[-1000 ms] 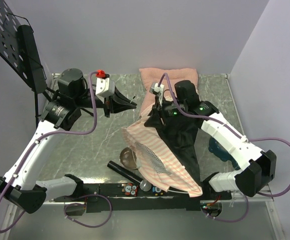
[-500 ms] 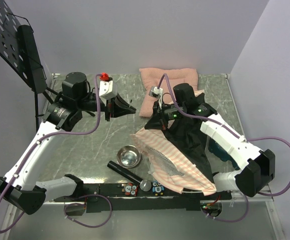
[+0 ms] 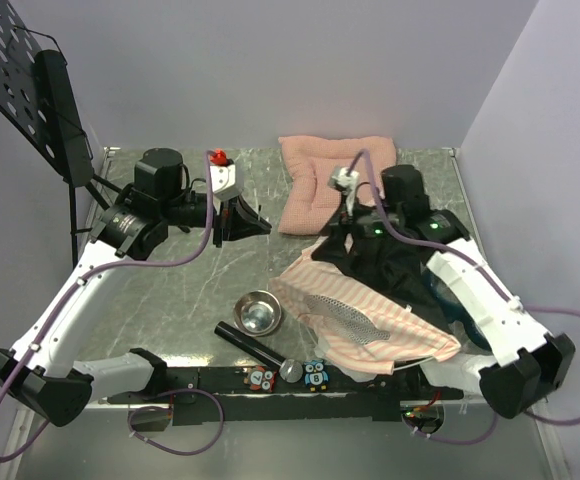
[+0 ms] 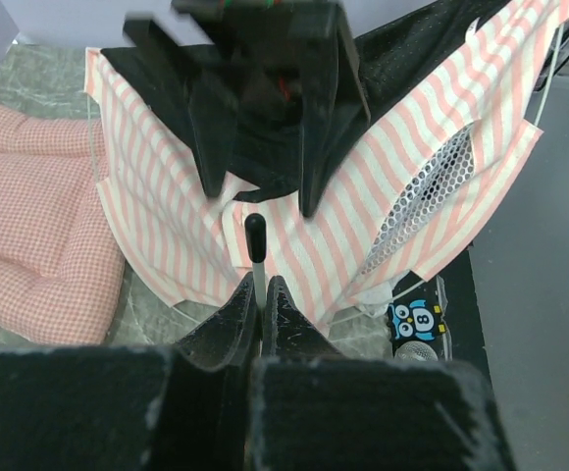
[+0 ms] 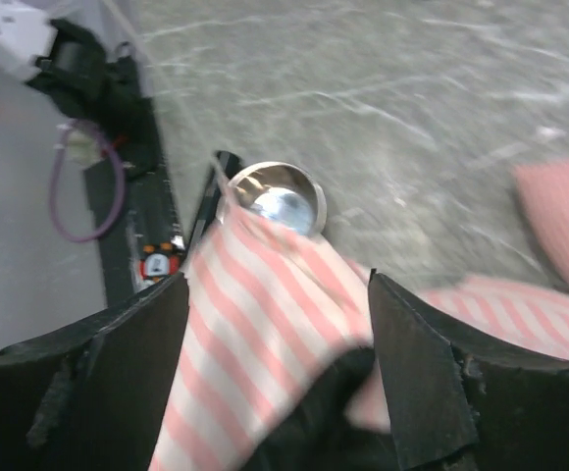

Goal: Set up the pet tent

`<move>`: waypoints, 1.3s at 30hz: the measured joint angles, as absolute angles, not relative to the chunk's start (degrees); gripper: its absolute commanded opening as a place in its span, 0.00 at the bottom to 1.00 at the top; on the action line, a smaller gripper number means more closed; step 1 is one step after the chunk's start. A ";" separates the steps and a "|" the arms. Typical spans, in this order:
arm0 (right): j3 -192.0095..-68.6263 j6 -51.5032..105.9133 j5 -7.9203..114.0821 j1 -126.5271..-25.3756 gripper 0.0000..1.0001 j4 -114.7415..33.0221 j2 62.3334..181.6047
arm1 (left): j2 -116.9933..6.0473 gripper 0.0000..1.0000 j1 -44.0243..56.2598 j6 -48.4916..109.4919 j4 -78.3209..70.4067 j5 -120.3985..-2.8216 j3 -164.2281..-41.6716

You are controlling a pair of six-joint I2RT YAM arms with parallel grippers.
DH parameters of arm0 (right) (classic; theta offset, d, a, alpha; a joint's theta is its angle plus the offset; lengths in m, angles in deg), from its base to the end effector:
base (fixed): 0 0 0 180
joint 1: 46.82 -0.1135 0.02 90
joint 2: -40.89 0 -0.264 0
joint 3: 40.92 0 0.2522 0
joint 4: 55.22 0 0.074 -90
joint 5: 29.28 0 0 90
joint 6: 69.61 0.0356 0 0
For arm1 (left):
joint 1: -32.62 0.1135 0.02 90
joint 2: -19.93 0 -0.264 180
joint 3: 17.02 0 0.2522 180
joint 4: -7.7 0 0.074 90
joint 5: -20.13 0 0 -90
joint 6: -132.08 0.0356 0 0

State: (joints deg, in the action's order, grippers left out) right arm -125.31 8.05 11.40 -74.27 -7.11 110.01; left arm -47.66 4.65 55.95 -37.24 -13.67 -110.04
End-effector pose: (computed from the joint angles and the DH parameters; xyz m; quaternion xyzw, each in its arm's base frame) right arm 0.2102 0.1396 0.3739 -0.4593 0.6825 0.4204 0.3828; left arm 0.1942 -0.1366 0.4345 0.5111 0.5759 -0.4442 0.4580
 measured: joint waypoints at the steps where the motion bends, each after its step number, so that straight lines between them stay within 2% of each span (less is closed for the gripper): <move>1: -124.94 7.40 11.64 -72.69 0.84 -6.06 108.94 | -47.53 0.01 4.65 55.95 -37.13 -13.82 -109.83; 5: -121.95 5.84 12.41 -69.20 0.93 -4.88 105.79 | -47.03 0.01 4.65 56.19 -36.80 -13.88 -108.80; 8: -118.84 6.00 12.32 -69.20 0.93 -4.92 105.75 | -46.98 0.01 4.65 56.41 -36.65 -13.88 -108.49; 10: -117.62 6.65 12.10 -69.22 0.89 -5.03 107.39 | -46.98 0.01 4.65 56.41 -36.63 -13.88 -108.47; 12: -117.07 7.59 11.47 -69.22 0.77 -5.53 109.77 | -46.98 0.01 4.65 56.41 -36.45 -13.88 -108.47; 13: -116.94 7.88 11.16 -69.22 0.67 -5.80 110.75 | -46.98 0.01 4.65 56.41 -36.34 -13.88 -108.47; 18: -116.24 10.98 7.60 -69.26 0.00 -7.81 113.44 | -47.05 0.01 4.63 55.69 -36.13 -13.82 -108.47; 31: -114.74 20.79 1.28 -70.20 0.00 -25.42 110.05 | -56.21 0.01 1.31 53.92 -38.18 -10.91 -111.40; 39: -113.38 26.98 0.41 -70.20 0.00 -35.08 108.63 | -66.81 0.01 1.29 59.69 -50.03 -9.80 -118.07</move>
State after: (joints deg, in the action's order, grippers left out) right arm -113.38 26.98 0.41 -70.20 -35.08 108.63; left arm -66.81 1.29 59.69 -50.03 -9.80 -118.07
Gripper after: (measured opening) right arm 0.118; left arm 0.026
